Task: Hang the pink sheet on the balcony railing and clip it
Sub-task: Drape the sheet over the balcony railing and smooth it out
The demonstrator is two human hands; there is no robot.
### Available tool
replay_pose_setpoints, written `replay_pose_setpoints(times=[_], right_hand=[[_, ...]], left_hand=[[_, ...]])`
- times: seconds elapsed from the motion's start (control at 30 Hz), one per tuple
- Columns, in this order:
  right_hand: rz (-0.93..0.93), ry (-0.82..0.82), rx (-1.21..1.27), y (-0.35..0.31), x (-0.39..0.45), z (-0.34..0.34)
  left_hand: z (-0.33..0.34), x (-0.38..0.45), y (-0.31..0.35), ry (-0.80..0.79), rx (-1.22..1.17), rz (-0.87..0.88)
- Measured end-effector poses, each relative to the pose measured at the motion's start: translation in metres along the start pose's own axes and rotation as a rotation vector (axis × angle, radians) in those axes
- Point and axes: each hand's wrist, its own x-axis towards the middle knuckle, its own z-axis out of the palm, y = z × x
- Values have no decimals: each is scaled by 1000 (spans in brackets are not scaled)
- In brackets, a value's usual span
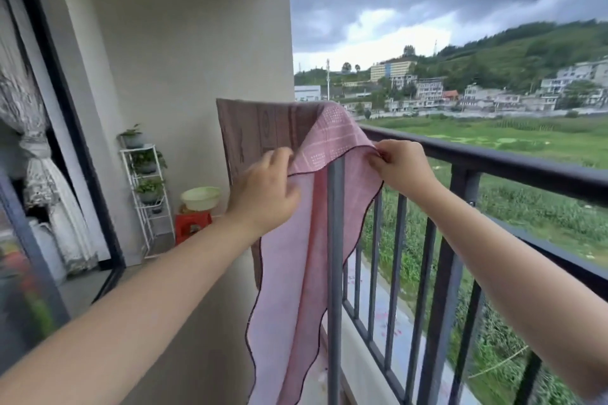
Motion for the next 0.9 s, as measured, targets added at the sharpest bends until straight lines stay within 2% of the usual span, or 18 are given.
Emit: replay_pose_setpoints(times=[0.1, 0.2, 0.27, 0.3, 0.37, 0.43, 0.47, 0.53, 0.73, 0.77, 0.83, 0.87, 0.9], right_hand=[[86, -63, 57, -7, -2, -8], [175, -151, 87, -11, -9, -3], [283, -271, 108, -7, -18, 7], [324, -280, 127, -2, -21, 12], [372, -176, 117, 5, -19, 9], [370, -10, 25, 7, -9, -6], [335, 55, -28, 4, -1, -16], [210, 131, -120, -8, 16, -33], [-203, 334, -217, -39, 33, -38], [-251, 330, -216, -35, 27, -34], [-301, 279, -221, -25, 8, -27], [-312, 255, -221, -18, -1, -23], [-308, 237, -207, -13, -7, -20]], left_hand=[[10, 17, 35, -106, 33, -41], [16, 23, 41, -92, -59, -91], [12, 19, 35, -62, -35, -92], [10, 17, 28, -48, 3, -77], [1, 15, 8, -2, 78, -46], [-12, 16, -10, 129, 177, 109], [-19, 19, -16, 177, 259, 203], [-33, 25, -29, 229, 422, 279], [-64, 11, -68, 394, 471, 258], [-55, 0, -68, 373, 449, 289], [-27, -25, -55, 228, 391, 393], [-11, -36, -44, 119, 365, 404], [2, -43, -30, -45, 325, 343]])
